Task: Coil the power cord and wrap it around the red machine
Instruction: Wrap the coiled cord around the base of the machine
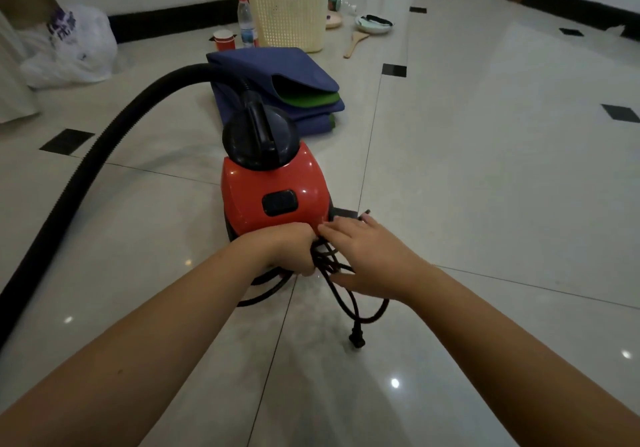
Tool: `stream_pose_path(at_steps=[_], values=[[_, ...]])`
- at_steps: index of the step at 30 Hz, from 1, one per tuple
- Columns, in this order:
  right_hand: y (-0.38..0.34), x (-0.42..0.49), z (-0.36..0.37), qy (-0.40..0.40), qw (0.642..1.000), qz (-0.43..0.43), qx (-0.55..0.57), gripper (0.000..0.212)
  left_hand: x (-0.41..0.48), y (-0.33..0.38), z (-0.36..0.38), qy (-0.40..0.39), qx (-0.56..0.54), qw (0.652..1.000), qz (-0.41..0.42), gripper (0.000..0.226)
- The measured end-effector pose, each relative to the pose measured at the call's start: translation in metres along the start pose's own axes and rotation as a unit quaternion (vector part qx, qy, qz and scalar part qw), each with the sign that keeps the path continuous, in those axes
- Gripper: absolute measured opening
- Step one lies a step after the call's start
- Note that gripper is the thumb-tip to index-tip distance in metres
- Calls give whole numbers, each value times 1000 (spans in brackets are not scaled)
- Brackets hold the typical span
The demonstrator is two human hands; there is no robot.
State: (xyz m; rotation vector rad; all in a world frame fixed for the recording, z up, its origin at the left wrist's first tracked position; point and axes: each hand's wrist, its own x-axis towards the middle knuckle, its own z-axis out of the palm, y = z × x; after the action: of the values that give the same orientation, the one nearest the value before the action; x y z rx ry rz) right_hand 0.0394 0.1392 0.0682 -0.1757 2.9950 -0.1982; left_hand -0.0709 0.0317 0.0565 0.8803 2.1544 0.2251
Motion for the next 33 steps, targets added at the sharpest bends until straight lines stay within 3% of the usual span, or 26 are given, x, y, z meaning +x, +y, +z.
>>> stream_pose_path(at_steps=[3,7,12,15,18,26,30,33], values=[[1,6,19,-56,998,21,3,87,0,-6,0,-27,12,999,18,26],[-10,14,17,-89,991,69,70,84,-2,-8,-3,-43,-20,998,37,25],[-14,37,18,-8,992,123,30,42,-9,-17,-15,-10,-83,994,66,8],[-13,49,12,-9,991,100,90,27,-15,-33,-18,26,-110,992,58,14],[-7,58,7,-21,993,70,92,18,-17,-42,-18,91,-57,992,60,15],[8,79,14,-64,987,60,132,28,-10,-63,-5,214,94,972,0,30],[16,86,14,-45,992,65,98,26,-1,-61,7,296,70,952,-26,29],[19,86,19,-24,995,64,74,25,4,-63,16,309,47,949,-34,29]])
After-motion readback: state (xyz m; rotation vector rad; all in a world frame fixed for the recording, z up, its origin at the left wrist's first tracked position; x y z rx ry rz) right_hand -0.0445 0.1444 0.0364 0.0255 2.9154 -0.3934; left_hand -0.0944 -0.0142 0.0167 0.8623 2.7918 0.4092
